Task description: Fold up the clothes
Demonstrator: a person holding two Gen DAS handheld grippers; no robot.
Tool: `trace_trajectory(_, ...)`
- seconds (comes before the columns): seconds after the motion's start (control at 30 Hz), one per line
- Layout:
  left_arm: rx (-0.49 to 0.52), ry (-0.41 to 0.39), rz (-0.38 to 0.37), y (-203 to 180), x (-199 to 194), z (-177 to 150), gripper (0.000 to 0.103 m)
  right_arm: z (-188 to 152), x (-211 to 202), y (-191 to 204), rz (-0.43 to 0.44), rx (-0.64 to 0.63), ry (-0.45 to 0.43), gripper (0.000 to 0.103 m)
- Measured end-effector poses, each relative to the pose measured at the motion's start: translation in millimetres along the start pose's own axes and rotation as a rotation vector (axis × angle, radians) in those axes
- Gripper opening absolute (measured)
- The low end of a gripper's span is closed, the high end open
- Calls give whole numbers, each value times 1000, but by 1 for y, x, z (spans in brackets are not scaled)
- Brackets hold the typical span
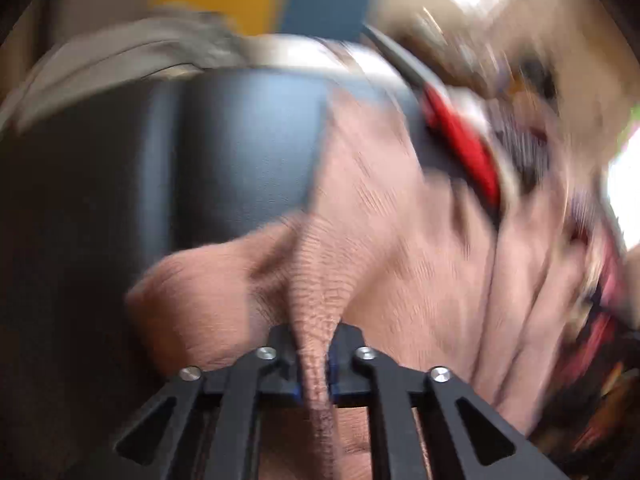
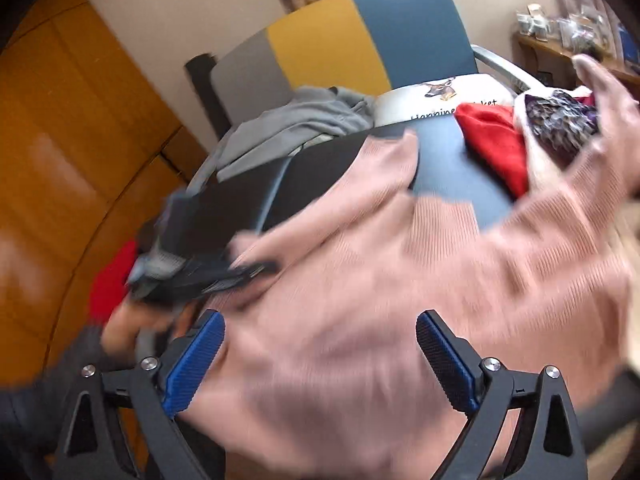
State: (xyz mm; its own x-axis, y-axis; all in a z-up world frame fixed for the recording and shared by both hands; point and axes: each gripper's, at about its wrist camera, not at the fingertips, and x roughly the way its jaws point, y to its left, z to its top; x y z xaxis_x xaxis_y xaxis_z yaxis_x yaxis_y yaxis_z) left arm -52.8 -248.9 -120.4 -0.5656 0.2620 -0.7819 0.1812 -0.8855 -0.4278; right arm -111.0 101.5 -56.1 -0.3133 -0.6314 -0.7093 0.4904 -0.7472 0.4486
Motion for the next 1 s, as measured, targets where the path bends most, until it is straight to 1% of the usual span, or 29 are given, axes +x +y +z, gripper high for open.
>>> trace_trajectory(0.03, -113, -65, -37, 32, -25, -5, 6, 13, 10, -4, 5, 17, 15, 98)
trace_trajectory(0.07, -228, -129, -77, 65, -50, -11, 6, 25, 25, -6, -12, 21, 34, 98)
trace_trajectory(0.1, -334, -193, -96, 101, -78, -27, 6, 27, 40, -5, -18, 37, 56, 98)
trace_trajectory(0.13, -438, -258, -110, 138, -105, -45, 8, 28, 56, -3, -23, 56, 78, 98)
trace_trajectory(0.2, -569, -301, -109, 191, -140, -84, 14, 22, 96, -1, -26, 103, 138, 98)
trace_trajectory(0.23, -613, -305, -48, 210, -154, -105, 15, 14, 111, -1, 1, 134, 175, 98)
trace_trajectory(0.27, -652, -305, 30, 227, -167, -127, 15, 6, 126, 0, 32, 167, 212, 98)
trace_trajectory(0.3, -690, -304, 108, 245, -180, -148, 16, -3, 135, 4, 53, 152, 209, 98)
trace_trajectory(0.33, -751, -290, 229, 262, -195, -171, 22, -12, 143, 10, 72, 131, 201, 98)
trace_trajectory(0.37, -832, -302, 270, 277, -210, -192, 25, -18, 145, 21, 70, 100, 200, 102)
trace_trajectory(0.4, -918, -323, 285, 292, -224, -212, 25, -22, 146, 33, 64, 67, 201, 103)
trace_trajectory(0.43, -973, -368, 290, 297, -238, -224, 27, -27, 147, 44, 59, 35, 201, 103)
trace_trajectory(0.5, -921, -445, 329, 286, -260, -226, 28, -31, 144, 54, 36, 9, 186, 103)
trace_trajectory(0.53, -850, -454, 327, 274, -264, -217, 28, -31, 139, 56, 35, 11, 177, 103)
trace_trajectory(0.57, -779, -444, 314, 261, -262, -207, 28, -31, 133, 57, 34, 12, 167, 103)
trace_trajectory(0.63, -609, -386, 256, 223, -241, -176, 30, -30, 122, 59, 32, 16, 149, 103)
trace_trajectory(0.67, -525, -357, 213, 201, -226, -163, 30, -30, 117, 60, 30, 18, 140, 103)
trace_trajectory(0.73, -362, -286, 133, 156, -190, -139, 31, -29, 106, 62, 28, 21, 122, 103)
trace_trajectory(0.8, -192, -201, 87, 107, -147, -119, 31, -29, 95, 65, 26, 25, 104, 103)
trace_trajectory(0.83, -97, -163, 74, 82, -126, -111, 31, -24, 86, 60, -23, 6, 91, 103)
trace_trajectory(0.87, -28, -141, 77, 64, -110, -107, 31, -19, 78, 55, -79, -15, 77, 103)
trace_trajectory(0.9, 28, -110, 100, 51, -90, -101, 31, -15, 70, 46, -143, -31, 89, 103)
trace_trajectory(0.93, 84, -74, 126, 40, -69, -95, 31, -19, 59, 33, -185, -17, 114, 103)
trace_trajectory(1.0, 98, -28, 173, 39, -47, -94, 31, -30, 38, 7, -261, 20, 166, 103)
